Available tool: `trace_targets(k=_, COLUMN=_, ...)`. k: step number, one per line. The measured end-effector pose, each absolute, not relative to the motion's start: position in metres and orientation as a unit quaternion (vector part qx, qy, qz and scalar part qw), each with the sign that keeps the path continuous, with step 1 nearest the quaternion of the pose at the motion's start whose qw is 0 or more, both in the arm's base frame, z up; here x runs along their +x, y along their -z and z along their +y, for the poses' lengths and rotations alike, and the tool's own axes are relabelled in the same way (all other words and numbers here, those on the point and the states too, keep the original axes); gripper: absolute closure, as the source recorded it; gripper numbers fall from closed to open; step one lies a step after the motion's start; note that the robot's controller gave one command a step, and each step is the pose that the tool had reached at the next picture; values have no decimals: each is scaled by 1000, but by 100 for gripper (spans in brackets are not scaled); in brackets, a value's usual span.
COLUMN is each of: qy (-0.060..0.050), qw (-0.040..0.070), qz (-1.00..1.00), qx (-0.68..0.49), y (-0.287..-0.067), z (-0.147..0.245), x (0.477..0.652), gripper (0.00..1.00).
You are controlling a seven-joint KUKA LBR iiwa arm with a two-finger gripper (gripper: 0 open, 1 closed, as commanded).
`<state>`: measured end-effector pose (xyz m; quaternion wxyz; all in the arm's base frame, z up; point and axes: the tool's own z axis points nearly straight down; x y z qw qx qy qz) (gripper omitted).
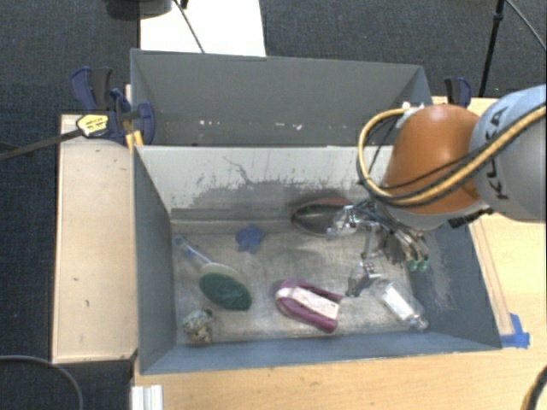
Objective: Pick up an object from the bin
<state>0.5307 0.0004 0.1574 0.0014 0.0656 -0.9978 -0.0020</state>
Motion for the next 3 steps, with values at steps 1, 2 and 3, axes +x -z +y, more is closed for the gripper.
trace_targets(k=1, qy=0, qw=-5, qz=-996, qx=89, y=-81, z=46, x=484, gripper=0)
trace_targets(k=2, qy=0, qw=-1, qz=-996, qx=91, y=-79, z=46, x=481, gripper=100)
trace_targets(k=3, qy=0, qw=-5, qz=-990, qx=142, y=-227, z=40, x=497, gripper=100)
